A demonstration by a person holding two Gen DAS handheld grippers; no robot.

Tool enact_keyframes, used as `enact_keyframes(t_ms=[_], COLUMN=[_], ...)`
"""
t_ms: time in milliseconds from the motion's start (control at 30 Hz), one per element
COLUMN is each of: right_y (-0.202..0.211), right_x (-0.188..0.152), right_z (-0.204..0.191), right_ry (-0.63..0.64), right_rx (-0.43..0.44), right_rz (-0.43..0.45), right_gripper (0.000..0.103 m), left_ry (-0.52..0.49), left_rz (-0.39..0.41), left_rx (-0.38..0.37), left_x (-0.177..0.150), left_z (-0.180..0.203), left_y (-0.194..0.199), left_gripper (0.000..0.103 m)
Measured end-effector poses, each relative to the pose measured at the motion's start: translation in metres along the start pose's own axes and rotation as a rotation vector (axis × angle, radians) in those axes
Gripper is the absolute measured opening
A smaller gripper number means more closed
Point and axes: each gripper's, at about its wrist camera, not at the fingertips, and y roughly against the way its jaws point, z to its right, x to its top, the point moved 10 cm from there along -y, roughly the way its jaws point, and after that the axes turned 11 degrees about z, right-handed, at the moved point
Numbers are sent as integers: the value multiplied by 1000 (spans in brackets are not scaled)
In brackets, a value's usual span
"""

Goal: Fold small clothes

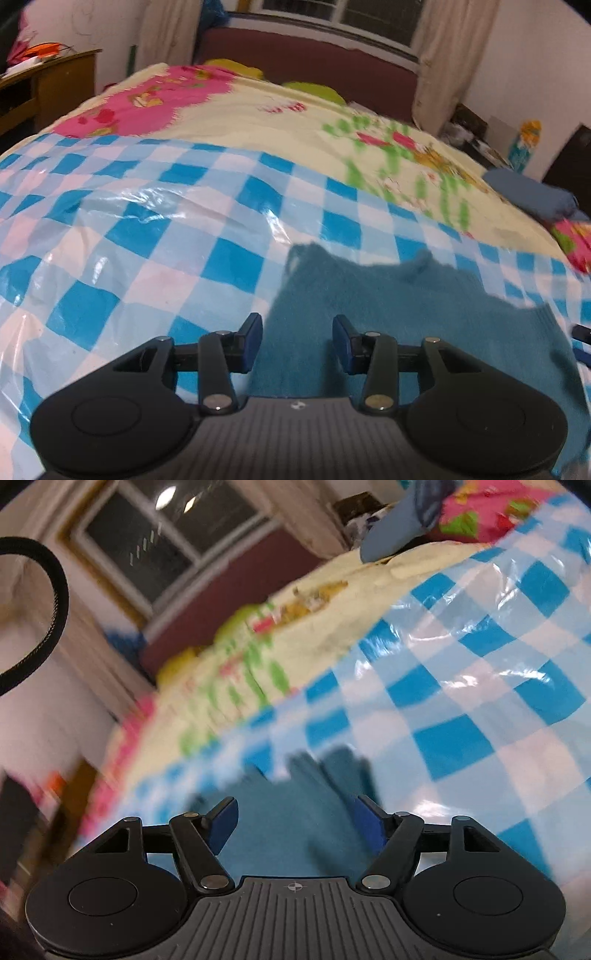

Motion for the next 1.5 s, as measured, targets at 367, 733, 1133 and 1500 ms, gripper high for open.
enact_keyframes(t_ms=[367, 733, 1133, 1500], right_y=[-30, -41, 31, 12], right_x=[-16, -22, -53, -77], right_z=[-5, 7, 24, 19], right_ry=[180, 155, 76, -2], right_rx=[-106, -137, -60, 12], right_rz=[-77, -51, -108, -242], right_gripper=[21, 18, 71, 40], left_ry=[-172, -134, -144, -98], left_rz=[-63, -27, -63, -240], left_rx=[98, 151, 53, -31], left_x=[-14, -15, -38, -74], left_z=[9, -10, -13, 2], left_y=[-35, -32, 22, 9], left_gripper=[31, 27, 60, 44])
